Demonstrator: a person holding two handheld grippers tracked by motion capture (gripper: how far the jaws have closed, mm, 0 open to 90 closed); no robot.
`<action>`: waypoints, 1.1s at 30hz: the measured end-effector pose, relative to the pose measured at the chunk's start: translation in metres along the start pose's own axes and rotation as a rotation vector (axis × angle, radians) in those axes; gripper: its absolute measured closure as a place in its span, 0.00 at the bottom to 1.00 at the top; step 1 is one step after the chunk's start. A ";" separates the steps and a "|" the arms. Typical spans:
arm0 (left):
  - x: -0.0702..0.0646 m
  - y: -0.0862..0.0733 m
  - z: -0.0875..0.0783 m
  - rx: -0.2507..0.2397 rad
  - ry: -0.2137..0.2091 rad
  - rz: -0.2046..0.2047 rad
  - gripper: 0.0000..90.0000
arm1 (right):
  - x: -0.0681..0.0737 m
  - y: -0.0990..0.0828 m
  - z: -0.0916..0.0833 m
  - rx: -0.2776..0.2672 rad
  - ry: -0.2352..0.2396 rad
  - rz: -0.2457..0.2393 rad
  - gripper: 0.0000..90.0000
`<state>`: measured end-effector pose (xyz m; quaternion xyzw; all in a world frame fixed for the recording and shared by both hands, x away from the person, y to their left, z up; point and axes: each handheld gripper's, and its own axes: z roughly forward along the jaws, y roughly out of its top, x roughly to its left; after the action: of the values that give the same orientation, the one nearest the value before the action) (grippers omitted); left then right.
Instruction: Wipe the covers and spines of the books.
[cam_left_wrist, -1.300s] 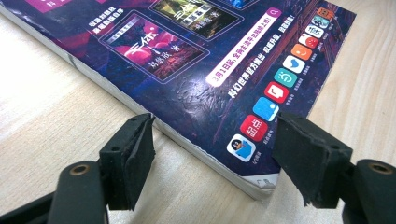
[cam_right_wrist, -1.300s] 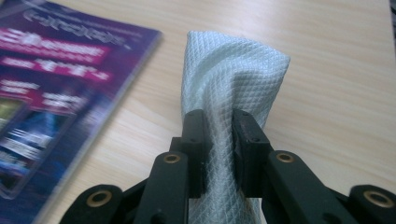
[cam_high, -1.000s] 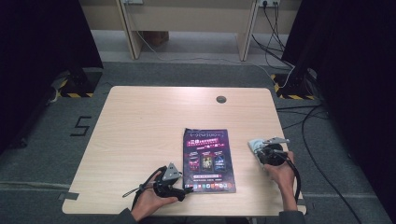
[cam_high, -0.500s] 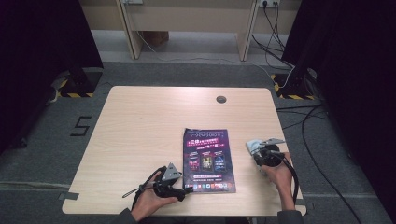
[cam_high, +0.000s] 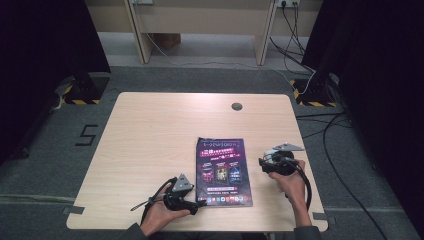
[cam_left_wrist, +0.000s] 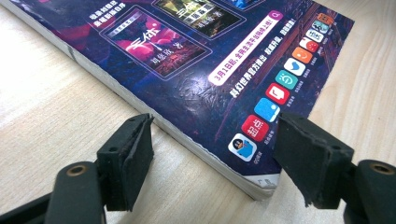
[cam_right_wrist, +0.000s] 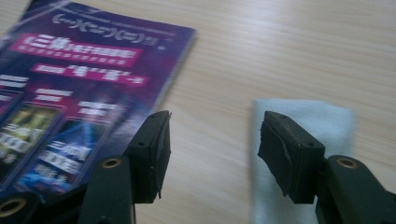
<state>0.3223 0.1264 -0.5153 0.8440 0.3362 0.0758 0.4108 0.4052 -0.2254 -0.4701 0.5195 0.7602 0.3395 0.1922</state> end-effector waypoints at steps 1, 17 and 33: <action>0.001 0.001 0.000 0.004 -0.005 -0.001 0.30 | 0.004 0.001 0.001 0.005 0.013 0.001 0.47; 0.015 0.020 0.012 0.000 0.060 -0.017 0.25 | 0.040 0.004 0.031 0.066 0.130 -0.020 0.43; 0.011 0.018 0.013 0.016 0.060 -0.002 0.31 | 0.057 -0.001 0.046 0.132 0.163 -0.065 0.40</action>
<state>0.3449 0.1166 -0.5123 0.8441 0.3501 0.0981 0.3940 0.4121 -0.1586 -0.4991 0.4766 0.8105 0.3236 0.1059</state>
